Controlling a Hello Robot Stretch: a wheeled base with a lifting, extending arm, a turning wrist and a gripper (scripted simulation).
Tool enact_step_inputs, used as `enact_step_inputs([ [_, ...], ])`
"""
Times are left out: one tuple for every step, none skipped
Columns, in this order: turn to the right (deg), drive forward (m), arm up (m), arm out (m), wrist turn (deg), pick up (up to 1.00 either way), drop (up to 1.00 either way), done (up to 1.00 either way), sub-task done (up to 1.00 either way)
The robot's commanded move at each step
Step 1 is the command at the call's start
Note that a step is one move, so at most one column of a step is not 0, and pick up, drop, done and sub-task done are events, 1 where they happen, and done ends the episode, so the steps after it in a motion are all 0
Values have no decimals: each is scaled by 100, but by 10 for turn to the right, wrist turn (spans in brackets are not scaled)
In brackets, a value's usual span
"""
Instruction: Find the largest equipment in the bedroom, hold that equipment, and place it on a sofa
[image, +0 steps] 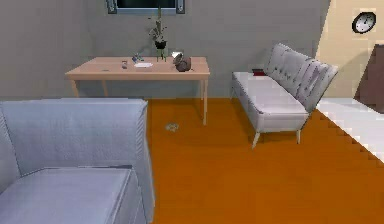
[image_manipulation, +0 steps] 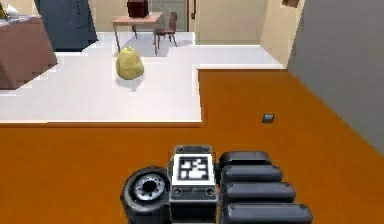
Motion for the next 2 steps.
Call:
enact_step_inputs([
  [0, 10, 0, 0, 0, 0, 0, 0, 0],
  [450, 0, 0, 0, 0, 0, 0, 0, 0],
])
